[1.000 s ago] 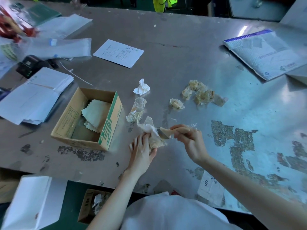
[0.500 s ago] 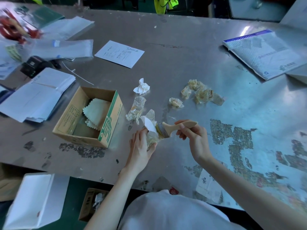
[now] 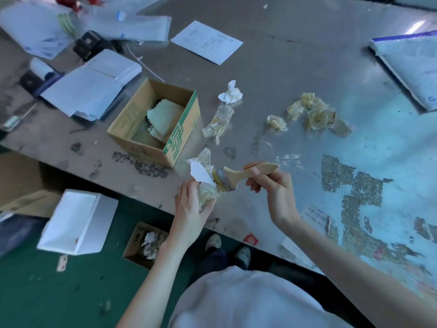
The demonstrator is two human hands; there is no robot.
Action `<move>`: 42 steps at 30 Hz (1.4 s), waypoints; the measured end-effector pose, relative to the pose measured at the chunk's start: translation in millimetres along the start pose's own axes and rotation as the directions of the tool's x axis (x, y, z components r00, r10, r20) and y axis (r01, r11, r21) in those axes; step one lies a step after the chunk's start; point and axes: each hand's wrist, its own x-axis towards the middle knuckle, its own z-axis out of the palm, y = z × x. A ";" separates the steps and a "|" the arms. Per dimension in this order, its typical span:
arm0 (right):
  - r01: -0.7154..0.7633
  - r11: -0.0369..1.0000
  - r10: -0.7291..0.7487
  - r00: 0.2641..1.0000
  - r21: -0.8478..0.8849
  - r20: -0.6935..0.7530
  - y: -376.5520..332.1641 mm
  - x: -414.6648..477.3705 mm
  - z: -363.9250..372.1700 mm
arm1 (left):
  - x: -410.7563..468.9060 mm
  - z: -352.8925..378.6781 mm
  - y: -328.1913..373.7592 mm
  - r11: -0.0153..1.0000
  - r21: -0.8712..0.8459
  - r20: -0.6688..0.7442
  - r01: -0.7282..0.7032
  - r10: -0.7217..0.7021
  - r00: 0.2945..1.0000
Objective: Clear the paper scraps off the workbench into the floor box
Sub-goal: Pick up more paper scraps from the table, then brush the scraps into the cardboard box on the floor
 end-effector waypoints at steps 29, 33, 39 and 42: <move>-0.289 0.915 0.378 0.857 -0.280 0.350 109.7 -76.6 237.8 | -189.4 -108.6 -152.8 0.780 -0.097 -0.148 0.619 -0.626 0.766; -0.338 0.875 0.456 0.814 -0.346 0.360 142.1 -65.7 255.1 | -194.5 -96.4 -175.9 0.628 -0.268 -0.096 0.731 -0.772 0.628; -0.415 0.814 0.544 0.789 -0.406 0.285 207.1 -50.3 274.5 | -199.7 -71.6 -230.0 0.483 -0.278 -0.027 0.831 -0.868 0.496; -0.446 0.786 0.573 0.786 -0.429 0.233 261.8 -44.4 285.2 | -203.0 -40.9 -273.5 0.438 -0.290 -0.013 0.851 -0.891 0.454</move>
